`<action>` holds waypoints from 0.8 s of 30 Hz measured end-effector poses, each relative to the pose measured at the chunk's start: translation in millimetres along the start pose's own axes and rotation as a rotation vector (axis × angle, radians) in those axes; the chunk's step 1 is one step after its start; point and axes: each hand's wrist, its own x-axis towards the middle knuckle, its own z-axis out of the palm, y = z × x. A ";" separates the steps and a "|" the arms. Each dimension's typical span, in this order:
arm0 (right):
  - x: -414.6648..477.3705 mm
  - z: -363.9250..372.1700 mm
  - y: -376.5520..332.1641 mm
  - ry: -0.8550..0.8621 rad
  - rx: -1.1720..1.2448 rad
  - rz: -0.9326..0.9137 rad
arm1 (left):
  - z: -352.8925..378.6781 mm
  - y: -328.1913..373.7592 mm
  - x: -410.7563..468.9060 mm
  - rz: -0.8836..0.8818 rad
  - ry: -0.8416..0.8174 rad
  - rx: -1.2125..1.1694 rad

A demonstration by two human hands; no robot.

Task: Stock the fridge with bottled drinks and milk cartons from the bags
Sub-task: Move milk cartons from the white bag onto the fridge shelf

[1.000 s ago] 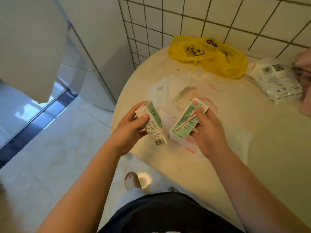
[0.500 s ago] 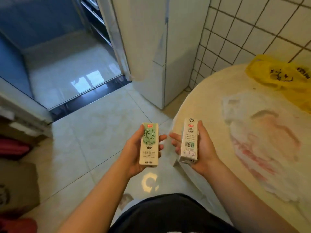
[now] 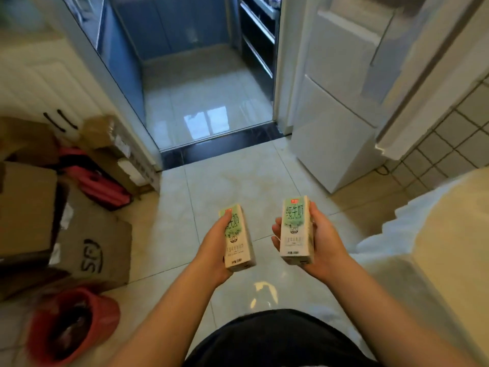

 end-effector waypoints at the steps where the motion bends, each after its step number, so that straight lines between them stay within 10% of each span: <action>1: 7.2 11.5 0.8 -0.018 -0.036 0.021 | -9.2 8.6 3.4 0.005 0.008 -0.018; 24: 283.0 243.0 -142.2 -0.004 -0.633 -0.007 | 25.8 289.8 173.1 0.289 0.167 -0.014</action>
